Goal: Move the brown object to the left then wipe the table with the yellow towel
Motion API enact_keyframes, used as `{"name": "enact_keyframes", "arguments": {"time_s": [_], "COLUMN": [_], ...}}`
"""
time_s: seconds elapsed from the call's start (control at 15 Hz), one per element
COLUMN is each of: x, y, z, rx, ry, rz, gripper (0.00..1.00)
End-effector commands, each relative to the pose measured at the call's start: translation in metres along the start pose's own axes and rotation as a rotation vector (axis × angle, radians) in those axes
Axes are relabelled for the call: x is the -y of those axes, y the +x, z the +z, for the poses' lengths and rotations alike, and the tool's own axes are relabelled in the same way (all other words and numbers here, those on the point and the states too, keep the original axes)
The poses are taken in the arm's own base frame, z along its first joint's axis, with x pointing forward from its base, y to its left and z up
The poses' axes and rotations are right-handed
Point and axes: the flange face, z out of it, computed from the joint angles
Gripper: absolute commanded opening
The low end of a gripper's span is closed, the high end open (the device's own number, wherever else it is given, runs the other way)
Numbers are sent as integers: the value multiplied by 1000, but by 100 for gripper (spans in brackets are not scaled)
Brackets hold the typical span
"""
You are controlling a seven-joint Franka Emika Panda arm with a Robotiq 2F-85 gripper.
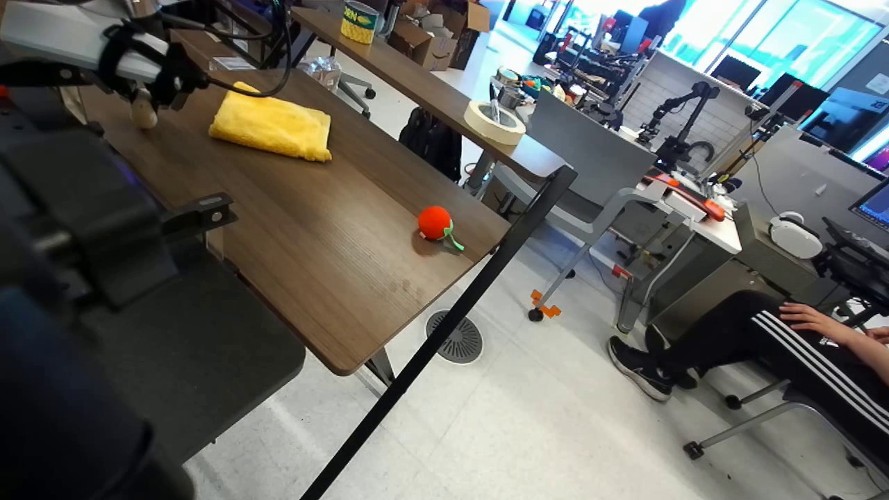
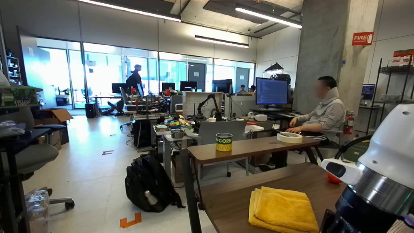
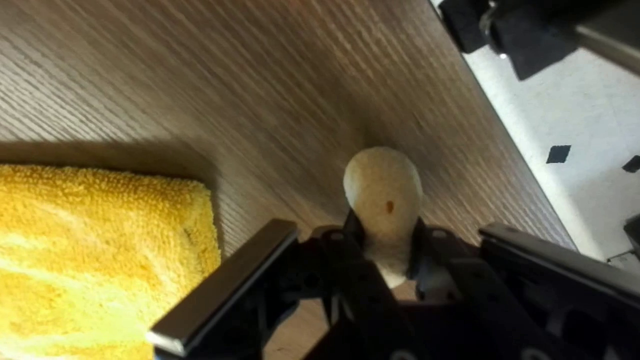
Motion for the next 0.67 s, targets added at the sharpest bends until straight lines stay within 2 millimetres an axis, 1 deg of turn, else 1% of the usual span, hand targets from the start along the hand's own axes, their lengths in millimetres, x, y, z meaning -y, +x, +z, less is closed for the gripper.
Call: {"name": "enact_keyframes", "arguments": {"time_s": [0.0, 0.47, 0.6], "x": [4, 1, 0], "y": [11, 64, 72], "z": [1, 7, 9], "rx": [-56, -89, -96], "ry": [-19, -18, -16], "rz": [0, 102, 111], "gripper": [4, 4, 4]}}
